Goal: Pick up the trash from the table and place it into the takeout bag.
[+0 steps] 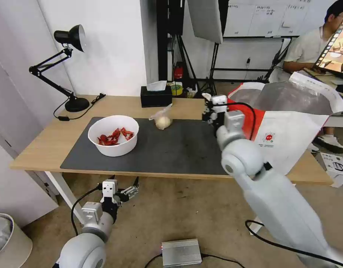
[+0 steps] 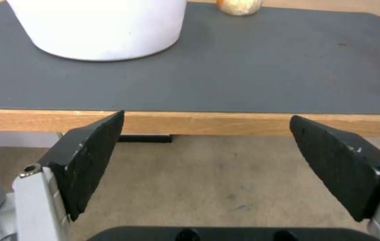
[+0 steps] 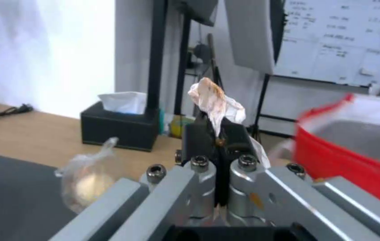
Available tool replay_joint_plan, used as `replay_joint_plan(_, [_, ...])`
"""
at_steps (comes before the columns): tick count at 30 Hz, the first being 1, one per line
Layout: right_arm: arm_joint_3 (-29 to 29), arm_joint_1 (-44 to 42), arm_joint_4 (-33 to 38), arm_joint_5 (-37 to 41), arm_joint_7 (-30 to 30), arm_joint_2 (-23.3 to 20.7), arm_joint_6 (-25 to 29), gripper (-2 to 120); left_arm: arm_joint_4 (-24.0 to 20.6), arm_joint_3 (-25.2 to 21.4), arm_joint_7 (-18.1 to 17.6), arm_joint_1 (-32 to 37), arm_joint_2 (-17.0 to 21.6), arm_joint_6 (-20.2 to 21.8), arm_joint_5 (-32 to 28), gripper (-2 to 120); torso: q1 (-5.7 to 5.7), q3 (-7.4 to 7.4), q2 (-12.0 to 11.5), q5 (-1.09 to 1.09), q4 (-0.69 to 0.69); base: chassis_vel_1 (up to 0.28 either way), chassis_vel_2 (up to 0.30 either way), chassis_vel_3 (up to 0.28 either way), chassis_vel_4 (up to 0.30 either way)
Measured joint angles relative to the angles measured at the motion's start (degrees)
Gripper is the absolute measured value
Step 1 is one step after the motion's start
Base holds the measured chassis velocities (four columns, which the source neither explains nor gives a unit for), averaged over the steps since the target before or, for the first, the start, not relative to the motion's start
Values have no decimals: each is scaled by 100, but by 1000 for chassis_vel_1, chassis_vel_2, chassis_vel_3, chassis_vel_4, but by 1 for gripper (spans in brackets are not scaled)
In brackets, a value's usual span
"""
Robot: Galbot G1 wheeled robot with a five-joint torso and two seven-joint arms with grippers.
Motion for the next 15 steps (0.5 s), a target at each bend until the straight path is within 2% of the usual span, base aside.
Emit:
replay_joint_plan(10, [393,-560,226,-345,-77,-148,423,0,-3,23,-2,14,-16,4,29,100,0,0,0,-1,0,0,0,0,0])
replay_joint_plan(14, [631,-805,280,-748,-331,-230,823,0,-5,56,-3,18,-28,5,47,100,0,0,0,-1,0,0,0,0,0])
replay_joint_plan(15, [728,-886,270,-950,-483,-236,1069,0,-5,96,-4,29,-51,5,75,100,0,0,0,0,0,0,0,0,0])
